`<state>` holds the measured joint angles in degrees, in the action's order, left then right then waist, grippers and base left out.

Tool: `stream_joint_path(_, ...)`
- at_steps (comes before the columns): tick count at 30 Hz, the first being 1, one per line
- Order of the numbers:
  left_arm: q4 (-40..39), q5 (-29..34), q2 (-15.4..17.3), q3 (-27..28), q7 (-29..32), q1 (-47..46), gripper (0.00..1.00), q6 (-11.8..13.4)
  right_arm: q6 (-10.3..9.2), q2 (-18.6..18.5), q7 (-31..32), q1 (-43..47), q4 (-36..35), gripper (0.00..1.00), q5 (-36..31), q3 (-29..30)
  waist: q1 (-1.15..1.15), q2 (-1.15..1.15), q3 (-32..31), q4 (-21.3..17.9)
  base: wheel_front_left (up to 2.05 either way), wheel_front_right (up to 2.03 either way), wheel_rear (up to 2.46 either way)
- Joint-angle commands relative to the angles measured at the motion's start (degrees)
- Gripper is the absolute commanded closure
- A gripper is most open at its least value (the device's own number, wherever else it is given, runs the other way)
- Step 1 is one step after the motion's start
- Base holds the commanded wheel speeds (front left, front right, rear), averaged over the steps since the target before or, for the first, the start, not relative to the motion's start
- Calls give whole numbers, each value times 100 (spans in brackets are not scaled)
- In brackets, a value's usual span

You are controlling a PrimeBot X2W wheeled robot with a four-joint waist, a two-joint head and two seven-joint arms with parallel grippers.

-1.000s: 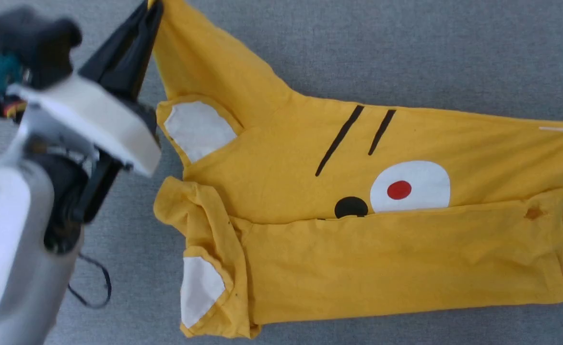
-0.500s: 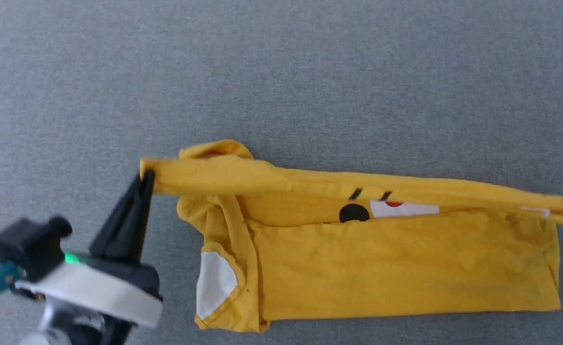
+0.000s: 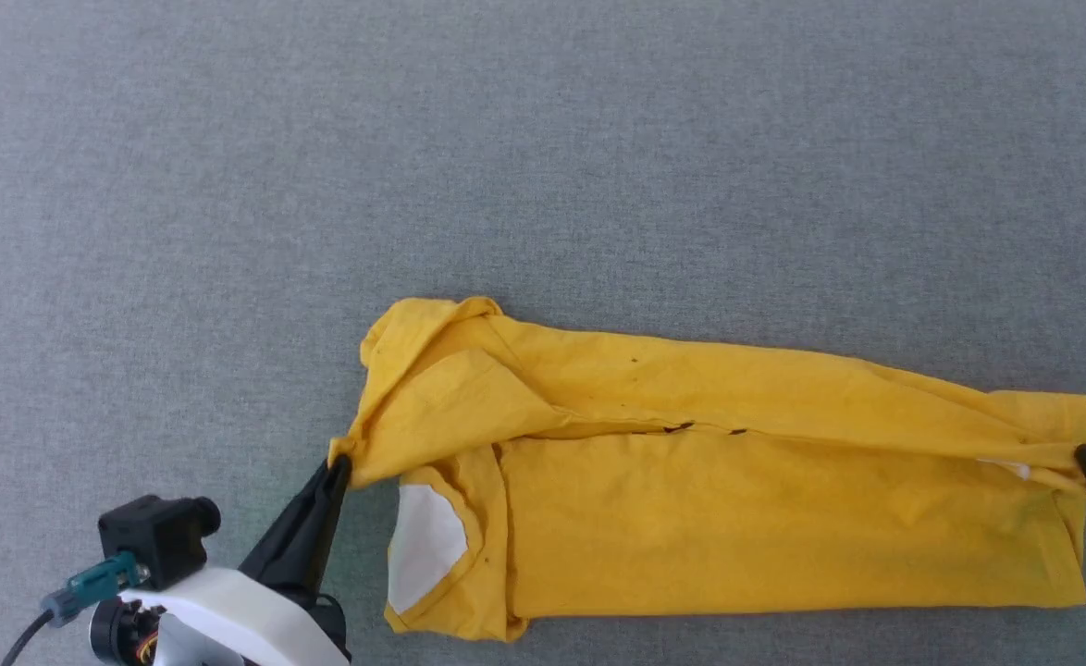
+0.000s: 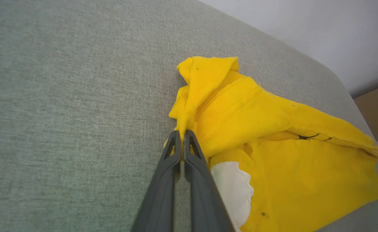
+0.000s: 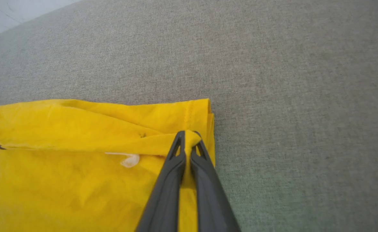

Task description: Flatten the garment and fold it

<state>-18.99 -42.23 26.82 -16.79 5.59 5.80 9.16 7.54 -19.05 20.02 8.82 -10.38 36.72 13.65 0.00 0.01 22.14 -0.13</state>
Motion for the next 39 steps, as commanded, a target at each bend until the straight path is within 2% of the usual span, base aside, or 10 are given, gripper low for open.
stream_joint_path(1,65,32,25,-11,32,-18,100,29,-5,-6,-44,4,43,100,-38,-28,0,-1,-28,-22,0,0,0)
stream_joint_path(7,296,72,-59,-32,-56,-77,100,77,-5,-31,-133,-48,292,100,-152,-157,0,-1,-102,-74,0,0,0)
stream_joint_path(8,320,58,-93,-35,-89,-93,80,69,-5,-24,-152,-68,325,81,-157,-181,0,-1,-122,-82,0,0,0)
stream_joint_path(9,340,71,-108,-49,-117,-114,36,56,-5,-17,-177,-87,351,19,-162,-206,0,-1,-144,-90,0,0,0)
stream_joint_path(10,352,70,-142,-50,-166,-136,0,48,-5,-5,-197,-104,377,0,-156,-228,0,-1,-171,-97,0,0,0)
stream_joint_path(15,308,-17,-266,-30,-319,-123,0,21,-5,-25,-219,-104,361,0,-72,-229,0,-1,-299,-119,0,0,0)
stream_joint_path(20,-82,209,-392,301,-944,-89,0,253,-5,0,-214,-54,66,0,126,80,0,-1,-373,-130,0,0,0)
stream_joint_path(25,-352,1197,-478,686,-1842,-167,0,845,-5,101,-32,-56,34,0,-105,357,0,-1,-348,-110,0,0,0)
stream_joint_path(29,-333,2091,-512,551,-2013,-267,0,1062,-5,268,377,-54,249,0,-256,205,0,-1,-295,-39,0,0,0)
stream_joint_path(39,-96,2499,-888,261,-2055,-422,0,1013,-5,401,694,-290,757,0,-351,10,0,-1,-153,167,0,0,0)
